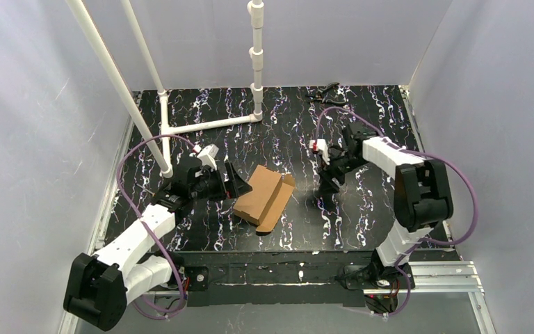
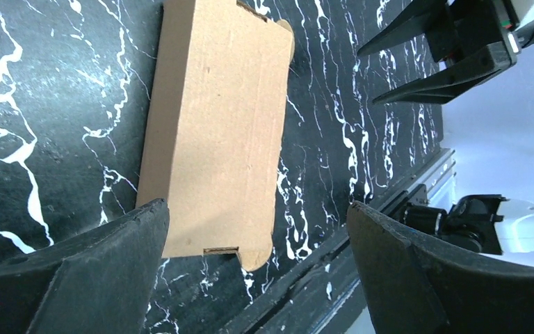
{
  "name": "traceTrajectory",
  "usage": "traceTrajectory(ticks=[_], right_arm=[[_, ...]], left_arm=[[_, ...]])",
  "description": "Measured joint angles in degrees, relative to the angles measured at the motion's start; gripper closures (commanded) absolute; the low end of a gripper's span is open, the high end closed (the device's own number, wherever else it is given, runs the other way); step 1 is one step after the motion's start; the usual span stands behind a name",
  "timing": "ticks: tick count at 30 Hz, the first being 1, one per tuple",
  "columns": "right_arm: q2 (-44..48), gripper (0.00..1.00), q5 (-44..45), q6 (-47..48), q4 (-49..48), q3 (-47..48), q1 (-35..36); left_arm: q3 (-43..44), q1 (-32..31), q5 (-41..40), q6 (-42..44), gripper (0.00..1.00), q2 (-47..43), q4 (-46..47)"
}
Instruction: Fold the paper box
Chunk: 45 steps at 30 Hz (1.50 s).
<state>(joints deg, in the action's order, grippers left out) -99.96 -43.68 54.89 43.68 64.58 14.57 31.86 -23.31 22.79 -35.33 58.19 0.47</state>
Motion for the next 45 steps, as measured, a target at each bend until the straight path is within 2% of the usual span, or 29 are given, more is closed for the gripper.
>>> traceTrajectory(ticks=[5, 10, 14, 17, 23, 30, 39, 45], right_arm=[[5.38, 0.29, 1.81, 3.61, 3.19, -1.66, -5.51], [9.81, 0.19, 1.18, 3.41, 2.84, -4.00, -12.22], [13.33, 0.09, -1.01, 1.42, 1.29, -5.88, -13.68], [14.19, 0.09, -4.90, -1.38, -1.40, -6.71, -13.55], [14.19, 0.10, -9.53, -13.81, -14.25, -11.72, -11.78], [11.76, 0.16, -8.72, -32.52, -36.94, -18.38, -6.23], [3.52, 0.26, -6.16, -42.77, -50.34, -18.60, -0.31], [-1.03, 0.34, -6.14, -45.05, -54.40, -17.70, 1.70]], left_arm=[[-0.37, 0.35, 0.96, -2.89, 0.02, -3.08, -1.16], [-0.37, 0.72, 1.92, -5.90, 0.02, -6.84, -1.86], [-0.37, 1.09, 2.93, -6.69, 0.02, -7.52, -3.28], [-0.39, 1.14, 3.34, -5.68, 0.02, -8.22, -5.40], [-1.09, 1.14, 3.23, -2.25, 0.02, -12.48, -8.81], [-5.55, 1.14, 2.08, -1.25, 0.02, -17.20, -8.59], [-6.84, 1.14, 0.00, 0.50, 0.02, -10.32, -3.28], [-6.47, 1.14, -0.85, 3.69, 0.02, -4.11, 0.02]])
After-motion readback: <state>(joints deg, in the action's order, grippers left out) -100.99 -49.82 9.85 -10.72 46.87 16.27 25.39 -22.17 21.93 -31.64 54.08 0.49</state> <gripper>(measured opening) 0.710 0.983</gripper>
